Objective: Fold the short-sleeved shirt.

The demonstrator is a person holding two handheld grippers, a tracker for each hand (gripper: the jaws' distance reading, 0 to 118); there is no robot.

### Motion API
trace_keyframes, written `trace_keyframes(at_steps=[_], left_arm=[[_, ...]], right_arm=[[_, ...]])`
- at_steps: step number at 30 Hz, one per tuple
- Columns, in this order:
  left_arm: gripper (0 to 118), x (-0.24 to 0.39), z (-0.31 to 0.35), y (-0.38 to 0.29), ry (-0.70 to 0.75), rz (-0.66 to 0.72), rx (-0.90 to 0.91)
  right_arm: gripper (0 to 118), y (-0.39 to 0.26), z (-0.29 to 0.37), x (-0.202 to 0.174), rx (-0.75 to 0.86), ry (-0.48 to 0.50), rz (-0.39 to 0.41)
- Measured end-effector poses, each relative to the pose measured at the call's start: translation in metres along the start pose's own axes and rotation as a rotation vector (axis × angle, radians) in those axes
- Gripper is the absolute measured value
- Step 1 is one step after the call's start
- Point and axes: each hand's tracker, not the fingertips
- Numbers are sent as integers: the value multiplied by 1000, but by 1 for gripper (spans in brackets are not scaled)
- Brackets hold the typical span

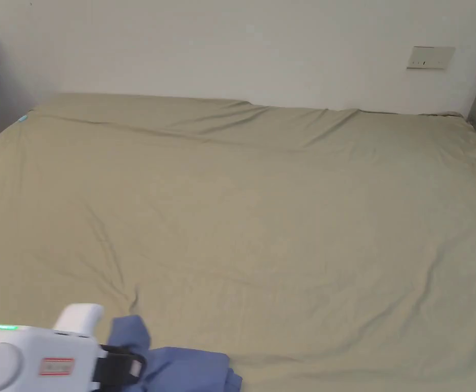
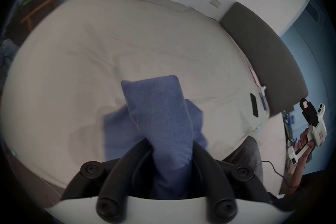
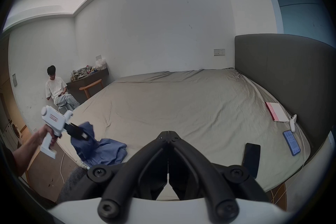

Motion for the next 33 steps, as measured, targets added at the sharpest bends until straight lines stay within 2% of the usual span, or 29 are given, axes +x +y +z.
trace_keyframes(at_steps=[4,6,9,11,12,13,14,15,16,17,18,19,21,22,25,26,29,33], left_arm=[[14,16,-75,-19,-20,-32,-62],[14,16,-106,-33,-24,17,-113],[18,7,-109,-42,-63,73,-40],[33,-4,-95,-41,-129,122,1],[57,-9,-86,-41,-168,148,23],[77,-7,-74,-39,-202,177,43],[87,-8,-60,-38,-222,190,67],[87,-7,-44,-37,-204,177,105],[86,-6,-28,-36,-162,164,146],[80,1,-13,-35,-109,158,182],[48,4,-5,-35,-33,157,222],[7,6,0,-35,85,142,247],[2,13,-5,-34,254,93,209],[2,14,-13,-33,215,51,177],[2,23,-39,-42,-3,88,89],[2,30,-50,-45,-35,87,66],[2,52,-86,-55,-96,53,2],[2,51,-146,-60,-113,109,-93]], right_arm=[[8,-4,3,6,4,-20,-6],[8,-5,3,12,0,-28,-35],[8,-4,5,15,0,-26,-63],[8,-5,6,16,-2,-30,-64],[8,-6,6,16,-2,-31,-63],[8,-6,6,17,-2,-31,-63],[8,-6,6,17,-3,-31,-64],[8,-6,6,17,-2,-31,-64],[8,-6,6,17,3,-31,-64],[8,-6,7,16,6,-31,-64],[8,-6,7,16,8,-31,-65],[8,-6,6,16,8,-29,-65],[8,-8,5,16,6,-28,-66],[8,-9,4,17,0,-27,-67],[8,-12,0,16,-18,-29,-70],[8,-13,0,16,-22,-31,-69],[8,-18,1,17,-33,-33,-78],[8,-19,3,18,-45,-41,-78]])
